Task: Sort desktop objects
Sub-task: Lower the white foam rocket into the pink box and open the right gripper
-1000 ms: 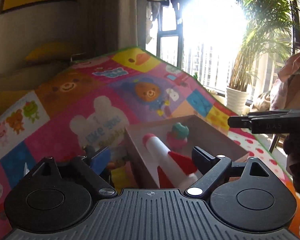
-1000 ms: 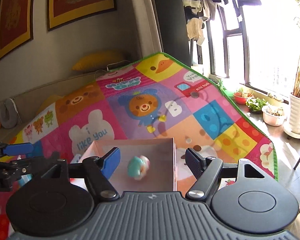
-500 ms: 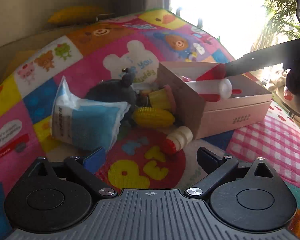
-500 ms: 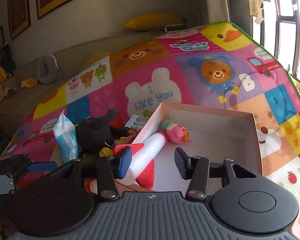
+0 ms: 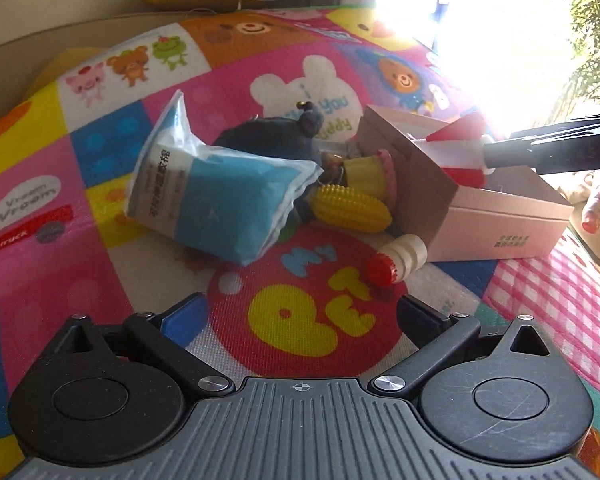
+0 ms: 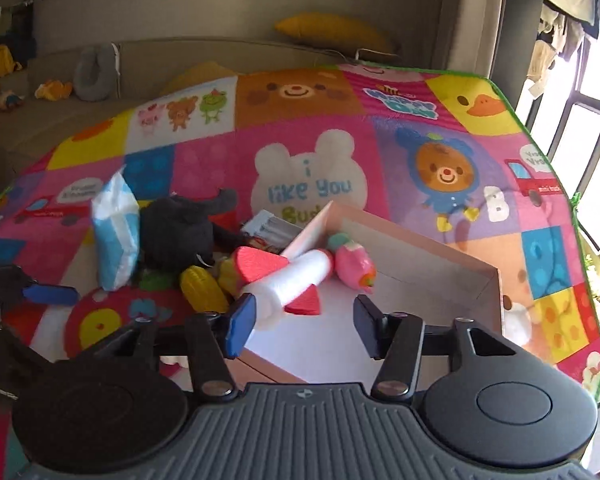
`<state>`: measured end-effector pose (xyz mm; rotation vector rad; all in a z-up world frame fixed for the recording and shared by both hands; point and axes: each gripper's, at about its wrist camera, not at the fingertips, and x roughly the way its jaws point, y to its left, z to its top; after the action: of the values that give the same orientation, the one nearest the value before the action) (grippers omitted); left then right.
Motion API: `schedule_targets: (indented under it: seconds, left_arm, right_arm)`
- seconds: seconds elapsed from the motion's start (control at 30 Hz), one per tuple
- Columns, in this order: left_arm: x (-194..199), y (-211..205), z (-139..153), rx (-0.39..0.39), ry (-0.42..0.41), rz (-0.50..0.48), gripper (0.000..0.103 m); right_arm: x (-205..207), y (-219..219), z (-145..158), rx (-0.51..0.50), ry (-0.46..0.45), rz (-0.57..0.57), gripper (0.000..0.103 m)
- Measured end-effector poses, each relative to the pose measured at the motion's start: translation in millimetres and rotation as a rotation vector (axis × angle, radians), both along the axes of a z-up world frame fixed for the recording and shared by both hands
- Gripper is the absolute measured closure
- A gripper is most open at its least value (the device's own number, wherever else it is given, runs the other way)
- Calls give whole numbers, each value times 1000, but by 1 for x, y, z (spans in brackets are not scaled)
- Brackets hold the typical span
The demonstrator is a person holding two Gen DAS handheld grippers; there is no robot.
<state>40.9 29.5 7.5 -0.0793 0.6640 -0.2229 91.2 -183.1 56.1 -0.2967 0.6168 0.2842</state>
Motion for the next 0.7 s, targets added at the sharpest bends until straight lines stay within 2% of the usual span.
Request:
schedule_targets:
  seconds: [0.1,0.17,0.27,0.3,0.37,0.43,0.47,0.53,0.6,0.7]
  left_arm:
    - [0,2,0,-17,2,7,0]
    - [0,3,0,-26,6,10,0]
    - [0,3,0,-32,3,16,0]
    - [0,4,0,-34,3,20,0]
    - [0,6,0,-44,-1,33,0]
    - [-1,14,2,-77,-11,75,0]
    - [-1,20,2,-94,-14,105,0]
    - [-1,31,3,-110,-21,171,0]
    - [-2,40,4,-116,-21,212,0]
    - [-5,45,4,-116,-19,218,0]
  right_arm:
    - [4,-11,0,-176,-133,-188,46]
    - [1,-17,2,-226,-177,-255,46]
    - [-20,-20,11,-100,-151,-173,46]
    - [-28,-16,11,-86,-156,-143,45]
    - [-48,1,4,-80,-181,-81,44]
    - [-62,21,-9,-74,-147,-10,45]
    - [-67,31,-18,-76,-127,22,51]
    - [-73,53,-36,-96,-80,96,54]
    - [-74,72,-51,-98,-60,118,54]
    - [-58,87,-63,-32,7,102,54]
